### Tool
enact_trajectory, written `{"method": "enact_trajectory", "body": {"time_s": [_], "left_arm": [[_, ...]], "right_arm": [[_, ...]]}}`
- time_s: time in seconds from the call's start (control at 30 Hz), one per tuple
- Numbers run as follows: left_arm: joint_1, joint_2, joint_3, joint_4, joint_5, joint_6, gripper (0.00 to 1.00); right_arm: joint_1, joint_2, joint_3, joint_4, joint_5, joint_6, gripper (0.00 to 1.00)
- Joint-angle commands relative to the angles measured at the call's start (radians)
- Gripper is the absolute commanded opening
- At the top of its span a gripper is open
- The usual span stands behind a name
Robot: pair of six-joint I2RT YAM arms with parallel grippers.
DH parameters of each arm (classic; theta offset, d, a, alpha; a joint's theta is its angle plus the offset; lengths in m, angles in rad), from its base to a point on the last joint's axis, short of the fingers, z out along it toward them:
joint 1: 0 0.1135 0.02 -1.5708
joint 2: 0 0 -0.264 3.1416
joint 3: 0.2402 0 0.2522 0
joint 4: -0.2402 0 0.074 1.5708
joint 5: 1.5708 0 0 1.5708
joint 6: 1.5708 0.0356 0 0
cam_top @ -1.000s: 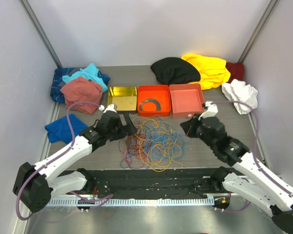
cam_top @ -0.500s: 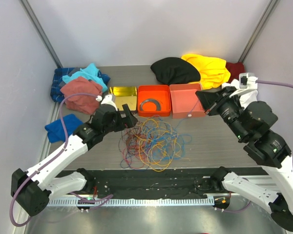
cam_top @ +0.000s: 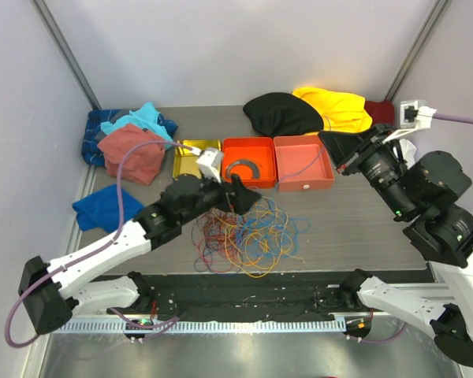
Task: Untangle the cables
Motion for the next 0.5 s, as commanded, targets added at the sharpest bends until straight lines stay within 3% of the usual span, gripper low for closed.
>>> {"method": "enact_trajectory", "body": {"time_s": [0.0,0.03,0.23,0.47], "left_arm": [[-0.173,0.063,-0.075,0.341,-0.039,0.210,1.00],[-0.200,0.069,-0.096,0.442,-0.047,0.229,1.00],[-0.290,0.086,-0.231,0.644,-0.121,0.257,1.00],[-0.291,0.102,-0.265,0.679,-0.167,0.257,1.00]], "right_arm": [[0.003,0.020,-0.023,0.024,-0.036,0.024,0.01],[0.003,0.020,-0.026,0.024,-0.036,0.027,0.01],[0.003,0.019,-0.042,0.018,-0.037,0.027,0.01],[0.003,0.030,-0.078,0.044,-0.065,0.040,0.01]]}}
